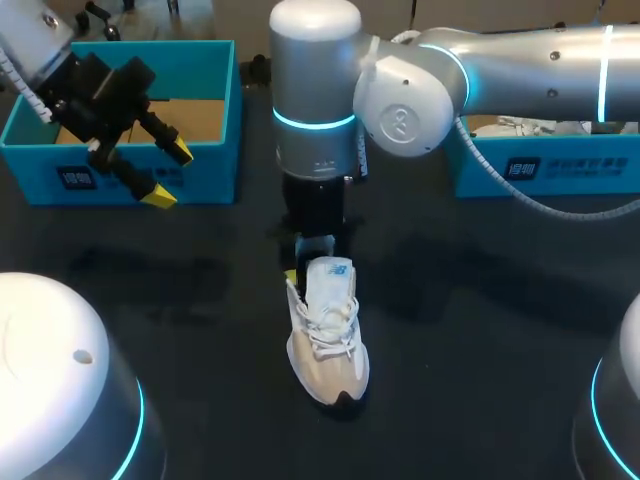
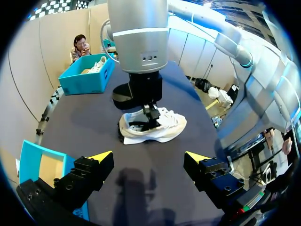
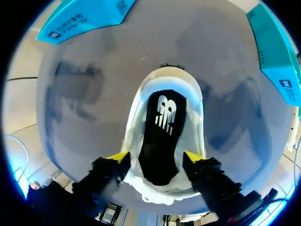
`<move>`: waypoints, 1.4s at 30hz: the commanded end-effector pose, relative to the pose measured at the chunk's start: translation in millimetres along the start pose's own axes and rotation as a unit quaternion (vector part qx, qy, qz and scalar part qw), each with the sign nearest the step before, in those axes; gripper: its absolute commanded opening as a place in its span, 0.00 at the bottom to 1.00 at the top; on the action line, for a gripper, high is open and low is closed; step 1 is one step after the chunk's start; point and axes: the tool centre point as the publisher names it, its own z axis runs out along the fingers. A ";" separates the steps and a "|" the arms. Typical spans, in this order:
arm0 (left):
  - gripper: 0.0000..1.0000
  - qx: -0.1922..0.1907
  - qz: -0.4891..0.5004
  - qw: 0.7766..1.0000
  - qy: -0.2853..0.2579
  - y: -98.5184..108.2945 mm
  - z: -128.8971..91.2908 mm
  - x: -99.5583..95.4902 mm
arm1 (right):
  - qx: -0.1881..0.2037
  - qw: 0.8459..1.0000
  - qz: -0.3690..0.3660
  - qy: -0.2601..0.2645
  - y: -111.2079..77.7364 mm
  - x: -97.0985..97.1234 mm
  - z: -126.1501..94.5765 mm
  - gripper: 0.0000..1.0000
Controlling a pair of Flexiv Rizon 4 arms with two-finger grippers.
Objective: Take the shoe out of the shoebox, open the shoe tongue, remove and reinsert the insole, then place the shoe into the shoebox
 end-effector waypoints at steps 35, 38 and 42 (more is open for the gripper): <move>1.00 -0.001 0.000 1.000 0.000 0.3 -0.5 -0.1 | -0.048 0.997 0.029 -0.059 -21.5 10.1 -34.1 1.00; 1.00 -0.001 0.000 1.000 0.000 0.3 -0.5 -0.1 | -0.056 0.996 0.030 -0.065 -18.6 7.1 -38.0 1.00; 1.00 -0.001 0.000 1.000 0.000 0.3 -0.5 -0.1 | -0.068 0.994 0.031 -0.076 -14.0 4.2 -43.5 1.00</move>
